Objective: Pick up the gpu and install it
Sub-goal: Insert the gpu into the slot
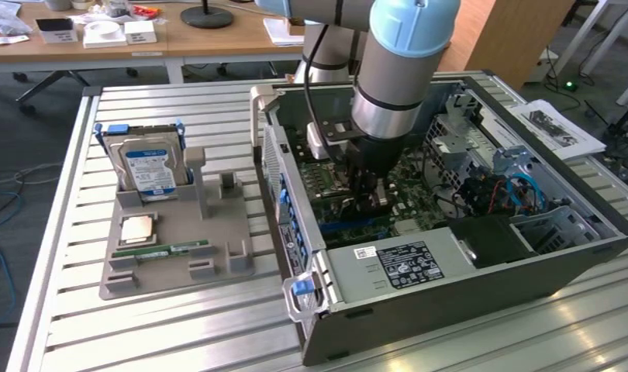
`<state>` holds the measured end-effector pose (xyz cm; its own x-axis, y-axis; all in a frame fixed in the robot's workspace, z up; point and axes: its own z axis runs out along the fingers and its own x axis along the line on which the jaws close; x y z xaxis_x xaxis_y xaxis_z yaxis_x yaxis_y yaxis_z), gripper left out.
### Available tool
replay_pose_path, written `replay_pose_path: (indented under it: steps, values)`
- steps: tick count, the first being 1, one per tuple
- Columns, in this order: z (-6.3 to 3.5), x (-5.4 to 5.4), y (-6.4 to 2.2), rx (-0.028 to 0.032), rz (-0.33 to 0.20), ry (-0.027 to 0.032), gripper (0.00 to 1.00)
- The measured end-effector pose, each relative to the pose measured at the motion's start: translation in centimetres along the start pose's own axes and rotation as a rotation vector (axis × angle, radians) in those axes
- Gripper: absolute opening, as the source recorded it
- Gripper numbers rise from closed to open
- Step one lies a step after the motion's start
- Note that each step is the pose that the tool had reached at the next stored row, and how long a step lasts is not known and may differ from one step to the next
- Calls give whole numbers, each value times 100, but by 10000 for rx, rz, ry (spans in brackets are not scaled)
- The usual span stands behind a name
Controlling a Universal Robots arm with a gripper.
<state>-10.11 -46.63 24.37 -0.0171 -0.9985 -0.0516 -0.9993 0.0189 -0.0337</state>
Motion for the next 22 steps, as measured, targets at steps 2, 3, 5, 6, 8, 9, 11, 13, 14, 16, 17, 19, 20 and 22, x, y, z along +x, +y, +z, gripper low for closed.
replay_pose_path:
  steps: [2,3,5,6,8,9,11,13,14,16,17,19,20,22]
  values:
    - [6,-1,-1,7,-2,-8,27]
    - [7,-1,-1,8,-1,-9,27]
    - [7,-1,-1,8,-2,-9,27]
    - [7,-1,-1,7,-2,-7,27]
    - [7,-1,0,6,-2,-7,27]
    - [7,-1,0,6,-1,-7,27]
    - [7,-1,-1,6,-2,-7,27]
    - [4,-2,0,7,-1,-9,27]
    - [0,-2,-1,10,-1,-12,27]
    - [-14,-4,-2,16,-2,-14,27]
    - [-27,-4,-2,12,-2,-4,27]
    - [-40,-4,-3,10,-3,-1,27]
    - [-42,-4,-3,9,-3,-3,27]
    - [-43,-4,-3,8,-3,-1,27]
